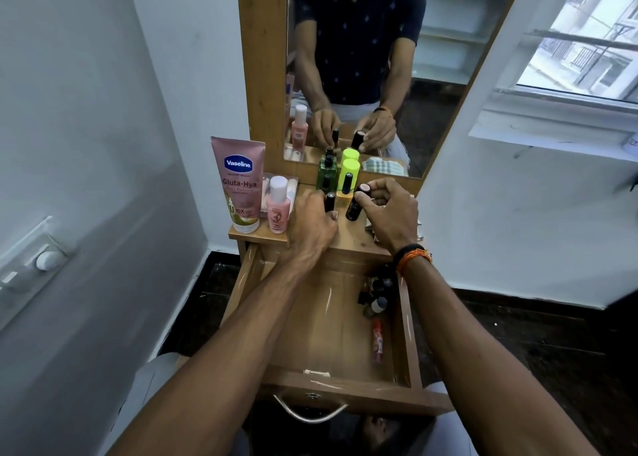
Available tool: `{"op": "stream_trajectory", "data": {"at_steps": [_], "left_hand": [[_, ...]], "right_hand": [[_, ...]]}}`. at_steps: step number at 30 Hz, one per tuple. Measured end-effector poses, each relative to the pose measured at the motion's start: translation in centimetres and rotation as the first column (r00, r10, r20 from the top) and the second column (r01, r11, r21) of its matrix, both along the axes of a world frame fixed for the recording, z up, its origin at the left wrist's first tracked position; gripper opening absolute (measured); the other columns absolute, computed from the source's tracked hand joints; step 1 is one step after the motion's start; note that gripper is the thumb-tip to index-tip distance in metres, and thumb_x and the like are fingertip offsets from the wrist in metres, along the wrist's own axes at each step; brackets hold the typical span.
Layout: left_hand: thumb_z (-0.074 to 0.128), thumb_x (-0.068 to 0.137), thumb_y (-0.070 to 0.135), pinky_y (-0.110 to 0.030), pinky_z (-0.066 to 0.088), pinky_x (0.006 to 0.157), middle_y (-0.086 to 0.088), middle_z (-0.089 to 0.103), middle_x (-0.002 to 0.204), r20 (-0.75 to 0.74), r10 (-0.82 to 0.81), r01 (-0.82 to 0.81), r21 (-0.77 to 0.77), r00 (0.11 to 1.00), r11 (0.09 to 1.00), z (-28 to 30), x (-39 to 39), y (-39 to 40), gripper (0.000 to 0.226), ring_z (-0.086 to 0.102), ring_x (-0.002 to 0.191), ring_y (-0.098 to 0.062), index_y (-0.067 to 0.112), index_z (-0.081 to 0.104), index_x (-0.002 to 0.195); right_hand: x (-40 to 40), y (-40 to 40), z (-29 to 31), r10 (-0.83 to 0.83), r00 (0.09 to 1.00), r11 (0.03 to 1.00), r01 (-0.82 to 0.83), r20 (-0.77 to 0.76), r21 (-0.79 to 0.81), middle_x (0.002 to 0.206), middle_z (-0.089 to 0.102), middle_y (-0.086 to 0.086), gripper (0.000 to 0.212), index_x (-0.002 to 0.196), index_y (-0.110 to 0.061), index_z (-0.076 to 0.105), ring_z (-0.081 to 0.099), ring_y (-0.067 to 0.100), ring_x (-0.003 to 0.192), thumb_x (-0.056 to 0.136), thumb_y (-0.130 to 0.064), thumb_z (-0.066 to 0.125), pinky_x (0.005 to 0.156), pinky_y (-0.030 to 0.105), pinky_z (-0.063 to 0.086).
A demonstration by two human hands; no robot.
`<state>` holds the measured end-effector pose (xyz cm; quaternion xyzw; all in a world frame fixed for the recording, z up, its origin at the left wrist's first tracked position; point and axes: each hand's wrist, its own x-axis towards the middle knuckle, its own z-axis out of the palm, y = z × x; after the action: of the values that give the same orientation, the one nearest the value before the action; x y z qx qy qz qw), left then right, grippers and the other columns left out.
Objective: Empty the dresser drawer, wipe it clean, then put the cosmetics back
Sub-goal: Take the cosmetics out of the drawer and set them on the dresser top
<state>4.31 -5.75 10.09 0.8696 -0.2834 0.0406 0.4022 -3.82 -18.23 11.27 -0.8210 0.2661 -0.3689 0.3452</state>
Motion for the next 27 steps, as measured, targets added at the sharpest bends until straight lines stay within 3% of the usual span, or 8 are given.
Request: {"op": "stream_trajectory", "data": {"at_steps": [8, 15, 19, 27], "left_hand": [[0.070, 0.089, 0.017, -0.036, 0.051, 0.091, -0.008, 0.063, 0.118, -0.012, 0.076, -0.076, -0.045, 0.997, 0.996, -0.4, 1.0, -1.6, 0.028, 0.059, 0.110, -0.023, 0.006, 0.067, 0.114], [0.075, 0.086, 0.016, -0.020, 0.039, 0.081, -0.006, 0.064, 0.113, -0.014, 0.094, -0.095, -0.105, 0.996, 0.990, -0.9, 1.3, -1.6, 0.027, 0.060, 0.104, -0.019, 0.009, 0.068, 0.111], [0.078, 0.083, 0.019, -0.020, 0.040, 0.078, -0.006, 0.063, 0.114, -0.027, 0.112, -0.115, -0.117, 0.993, 0.987, -1.3, 1.0, -1.5, 0.030, 0.058, 0.099, -0.014, 0.010, 0.068, 0.110], [0.078, 0.080, 0.008, -0.020, 0.044, 0.080, -0.006, 0.061, 0.118, -0.012, 0.168, -0.169, -0.081, 0.986, 0.982, -1.7, 0.8, -1.6, 0.034, 0.061, 0.104, -0.018, 0.009, 0.066, 0.112]], "right_hand": [[1.4, -0.3, -0.8, 0.058, 0.998, 0.998, -0.059, -0.024, -0.017, 0.088, 0.070, -0.008, 0.023, 0.102, -0.015, 0.068, 0.065, 0.001, 0.076, 0.085, -0.027, 0.078, 0.067, 0.013, 0.052], [1.2, -0.6, -2.0, 0.084, 0.993, 0.995, -0.089, -0.080, -0.055, 0.096, 0.073, -0.001, 0.034, 0.110, -0.012, 0.067, 0.069, 0.011, 0.085, 0.080, -0.018, 0.082, 0.078, 0.027, 0.059], [1.4, -0.4, -2.7, 0.061, 0.991, 0.995, -0.069, -0.122, -0.067, 0.095, 0.073, -0.001, 0.039, 0.112, -0.012, 0.067, 0.068, 0.011, 0.084, 0.077, -0.018, 0.085, 0.080, 0.031, 0.060], [1.7, -0.5, -3.0, 0.046, 0.988, 0.998, -0.051, -0.146, -0.031, 0.094, 0.073, -0.004, 0.043, 0.113, -0.015, 0.067, 0.069, 0.010, 0.082, 0.075, -0.021, 0.086, 0.078, 0.033, 0.061]]}}
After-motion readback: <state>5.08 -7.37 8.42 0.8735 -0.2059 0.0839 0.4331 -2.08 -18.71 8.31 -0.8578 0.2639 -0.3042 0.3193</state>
